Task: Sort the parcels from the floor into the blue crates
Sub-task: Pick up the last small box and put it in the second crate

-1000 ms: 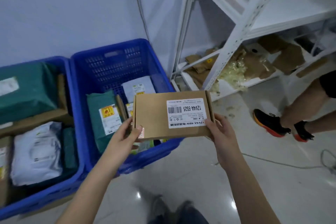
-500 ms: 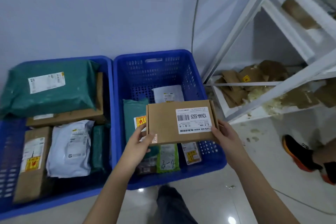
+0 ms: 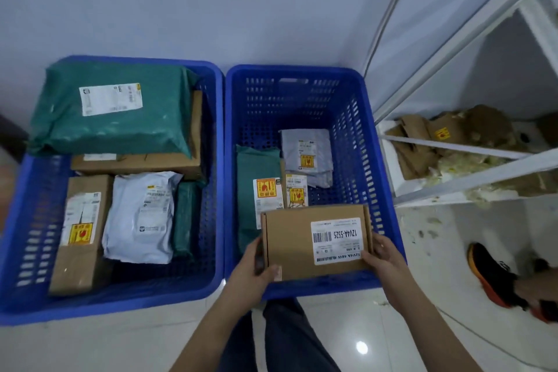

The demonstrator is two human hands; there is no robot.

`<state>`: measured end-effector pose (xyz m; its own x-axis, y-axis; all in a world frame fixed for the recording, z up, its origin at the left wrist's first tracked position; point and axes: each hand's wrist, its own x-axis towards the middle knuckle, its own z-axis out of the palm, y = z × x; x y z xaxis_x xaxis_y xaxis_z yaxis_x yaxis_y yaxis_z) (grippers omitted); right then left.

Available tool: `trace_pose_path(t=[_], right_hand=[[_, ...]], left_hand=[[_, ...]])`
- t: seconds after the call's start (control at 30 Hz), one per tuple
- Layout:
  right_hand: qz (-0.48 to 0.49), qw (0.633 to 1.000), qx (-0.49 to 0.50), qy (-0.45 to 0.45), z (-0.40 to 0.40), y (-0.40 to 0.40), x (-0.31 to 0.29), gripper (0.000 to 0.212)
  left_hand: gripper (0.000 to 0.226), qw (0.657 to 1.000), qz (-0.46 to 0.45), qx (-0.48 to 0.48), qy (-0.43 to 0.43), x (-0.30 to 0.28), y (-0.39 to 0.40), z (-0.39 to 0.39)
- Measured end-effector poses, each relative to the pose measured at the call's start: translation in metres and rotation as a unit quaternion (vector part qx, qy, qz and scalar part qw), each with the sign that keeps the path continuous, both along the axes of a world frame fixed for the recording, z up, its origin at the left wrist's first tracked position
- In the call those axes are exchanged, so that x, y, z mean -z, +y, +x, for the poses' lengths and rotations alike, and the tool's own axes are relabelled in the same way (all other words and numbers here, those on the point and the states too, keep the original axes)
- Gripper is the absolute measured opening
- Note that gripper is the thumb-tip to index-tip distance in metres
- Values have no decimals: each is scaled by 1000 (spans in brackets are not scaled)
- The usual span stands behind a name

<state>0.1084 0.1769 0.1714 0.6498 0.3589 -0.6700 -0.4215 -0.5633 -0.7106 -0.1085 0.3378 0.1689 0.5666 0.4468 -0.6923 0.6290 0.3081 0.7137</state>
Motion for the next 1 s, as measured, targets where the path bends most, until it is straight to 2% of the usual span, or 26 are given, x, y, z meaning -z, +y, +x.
trace_pose_path(t=[0.2, 0.37, 0.5, 0.6, 0.73, 0.8, 0.9, 1.0], right_hand=[[-14, 999, -16, 25, -18, -19, 7, 37], [10, 996, 39, 74, -16, -12, 5, 38], [38, 985, 48, 162, 13, 9, 2, 39], [32, 985, 14, 169, 46, 35, 4, 38], [64, 979, 53, 186, 91, 75, 17, 37], [80, 976, 78, 189, 106, 94, 30, 36], [113, 961, 149, 204, 118, 125, 49, 35], [132, 937, 243, 212, 115, 159, 69, 28]], left_hand=[[63, 998, -15, 33, 53, 6, -11, -9], [50, 998, -20, -44, 49, 2, 5, 11], [42, 994, 2, -100, 33, -2, 46, 55], [45, 996, 26, -90, -6, -13, 78, 100], [45, 994, 46, -97, -21, -11, 117, 160], [57, 988, 35, -151, -22, 1, 132, 186], [84, 961, -69, -260, -58, 24, 143, 225], [86, 979, -85, -186, -17, 53, 129, 265]])
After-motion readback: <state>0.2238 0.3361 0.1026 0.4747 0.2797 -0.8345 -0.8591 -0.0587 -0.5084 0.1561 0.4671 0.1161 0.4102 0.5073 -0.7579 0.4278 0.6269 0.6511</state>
